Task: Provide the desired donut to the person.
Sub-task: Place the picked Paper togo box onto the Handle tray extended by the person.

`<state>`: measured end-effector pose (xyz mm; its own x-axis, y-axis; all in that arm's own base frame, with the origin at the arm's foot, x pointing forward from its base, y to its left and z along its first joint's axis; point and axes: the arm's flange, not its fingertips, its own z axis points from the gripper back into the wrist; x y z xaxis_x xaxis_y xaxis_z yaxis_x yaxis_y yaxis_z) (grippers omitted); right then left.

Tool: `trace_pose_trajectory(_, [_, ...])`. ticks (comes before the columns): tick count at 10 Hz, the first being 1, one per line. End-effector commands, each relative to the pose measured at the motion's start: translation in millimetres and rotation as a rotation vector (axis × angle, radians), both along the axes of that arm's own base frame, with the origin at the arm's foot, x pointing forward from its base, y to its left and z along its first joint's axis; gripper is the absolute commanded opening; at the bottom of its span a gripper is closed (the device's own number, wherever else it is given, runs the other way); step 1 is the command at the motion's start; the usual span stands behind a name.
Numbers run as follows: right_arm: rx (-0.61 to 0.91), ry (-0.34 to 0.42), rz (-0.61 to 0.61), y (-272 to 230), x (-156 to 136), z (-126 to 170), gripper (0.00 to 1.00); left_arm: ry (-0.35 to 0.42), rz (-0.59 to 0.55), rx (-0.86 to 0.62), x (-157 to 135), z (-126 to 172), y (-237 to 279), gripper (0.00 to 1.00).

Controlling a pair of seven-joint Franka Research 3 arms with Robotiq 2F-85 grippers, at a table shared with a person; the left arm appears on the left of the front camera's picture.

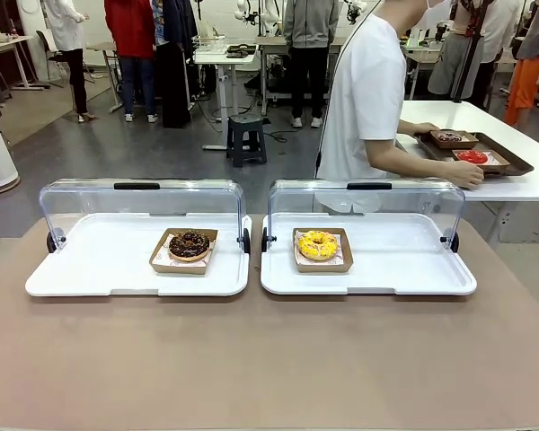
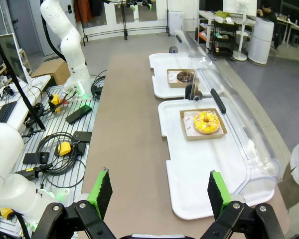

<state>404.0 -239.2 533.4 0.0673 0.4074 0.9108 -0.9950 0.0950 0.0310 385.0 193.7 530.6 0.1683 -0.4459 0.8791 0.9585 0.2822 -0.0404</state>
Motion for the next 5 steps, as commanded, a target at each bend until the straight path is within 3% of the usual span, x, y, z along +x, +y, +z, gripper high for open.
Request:
trace_pose_trajectory(1, [0.003, -0.002, 0.003, 0.7, 0.3, 0.0, 1.0, 0.003, 0.004, -0.003, -0.8, 1.3, 0.0, 1.0])
trace_pose_trajectory(5, [0.003, -0.002, 0.003, 0.7, 0.3, 0.0, 1.0, 0.003, 0.004, -0.003, -0.8, 1.3, 0.0, 1.0])
